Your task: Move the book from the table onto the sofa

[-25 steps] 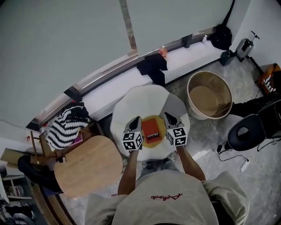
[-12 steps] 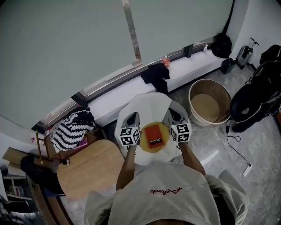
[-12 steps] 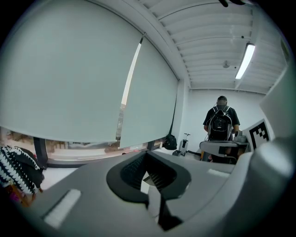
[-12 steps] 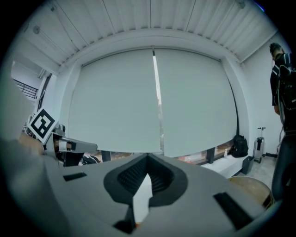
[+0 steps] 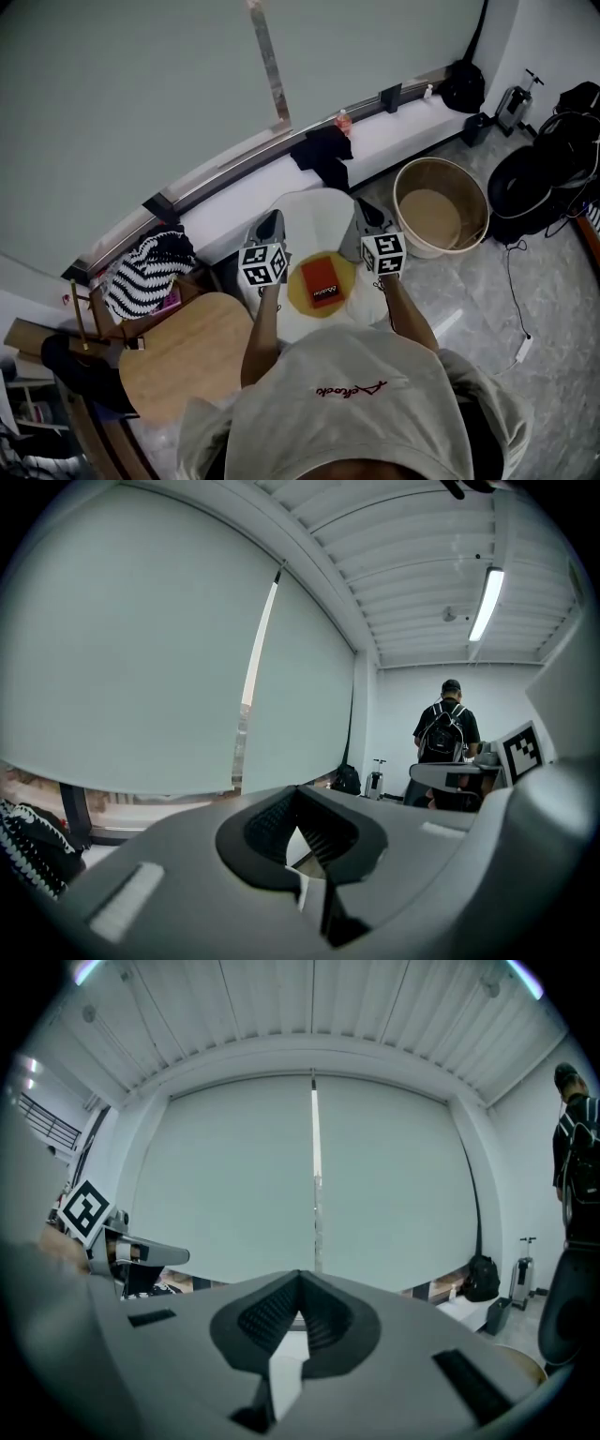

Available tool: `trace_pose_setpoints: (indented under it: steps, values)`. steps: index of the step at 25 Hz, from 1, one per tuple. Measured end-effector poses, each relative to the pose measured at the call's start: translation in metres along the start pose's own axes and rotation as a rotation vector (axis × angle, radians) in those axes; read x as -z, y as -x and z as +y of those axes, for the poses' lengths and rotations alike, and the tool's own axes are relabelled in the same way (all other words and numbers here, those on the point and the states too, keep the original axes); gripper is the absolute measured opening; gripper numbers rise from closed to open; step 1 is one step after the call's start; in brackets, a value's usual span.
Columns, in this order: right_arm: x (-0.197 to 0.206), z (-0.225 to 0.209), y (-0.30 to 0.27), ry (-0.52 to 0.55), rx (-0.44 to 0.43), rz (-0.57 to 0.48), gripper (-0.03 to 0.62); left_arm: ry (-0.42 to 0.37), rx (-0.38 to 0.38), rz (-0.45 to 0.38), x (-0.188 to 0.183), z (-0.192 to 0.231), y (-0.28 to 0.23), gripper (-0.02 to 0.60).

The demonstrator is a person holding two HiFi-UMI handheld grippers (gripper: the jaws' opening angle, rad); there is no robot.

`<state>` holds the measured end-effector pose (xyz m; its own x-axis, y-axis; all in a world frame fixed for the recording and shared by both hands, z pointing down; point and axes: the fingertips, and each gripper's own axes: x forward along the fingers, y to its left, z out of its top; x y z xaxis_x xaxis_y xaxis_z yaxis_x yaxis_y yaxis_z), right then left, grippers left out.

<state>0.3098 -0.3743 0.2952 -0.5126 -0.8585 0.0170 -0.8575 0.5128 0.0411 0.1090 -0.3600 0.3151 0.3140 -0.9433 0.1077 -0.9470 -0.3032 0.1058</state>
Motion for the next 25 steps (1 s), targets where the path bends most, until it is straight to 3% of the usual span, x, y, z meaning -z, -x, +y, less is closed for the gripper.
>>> trace_pose_setpoints:
  steps: [25]
  values:
    - [0.002,-0.012,-0.004,0.008,0.001,-0.004,0.009,-0.022,-0.019,0.009,0.002,-0.001,-0.003,0.009]
